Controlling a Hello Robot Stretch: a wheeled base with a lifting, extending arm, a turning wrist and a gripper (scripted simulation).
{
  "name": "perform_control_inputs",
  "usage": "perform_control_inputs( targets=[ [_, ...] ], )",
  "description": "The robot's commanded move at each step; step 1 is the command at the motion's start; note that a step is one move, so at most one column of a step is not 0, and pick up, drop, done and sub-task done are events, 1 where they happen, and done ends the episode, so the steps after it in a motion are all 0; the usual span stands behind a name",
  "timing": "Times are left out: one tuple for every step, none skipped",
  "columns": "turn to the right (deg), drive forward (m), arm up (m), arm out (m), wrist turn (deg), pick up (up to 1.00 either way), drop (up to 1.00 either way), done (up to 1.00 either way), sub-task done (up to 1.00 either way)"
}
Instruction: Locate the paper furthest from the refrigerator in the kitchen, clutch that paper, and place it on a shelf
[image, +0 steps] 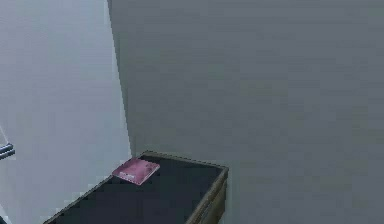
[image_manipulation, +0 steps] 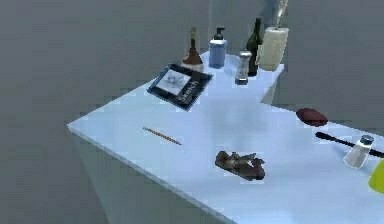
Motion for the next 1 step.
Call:
perform_control_inputs(
  targets=[
    [0.0,0.00,0.38,0.00,0.0,0.00,0.00,0.00,0.00]
  ],
)
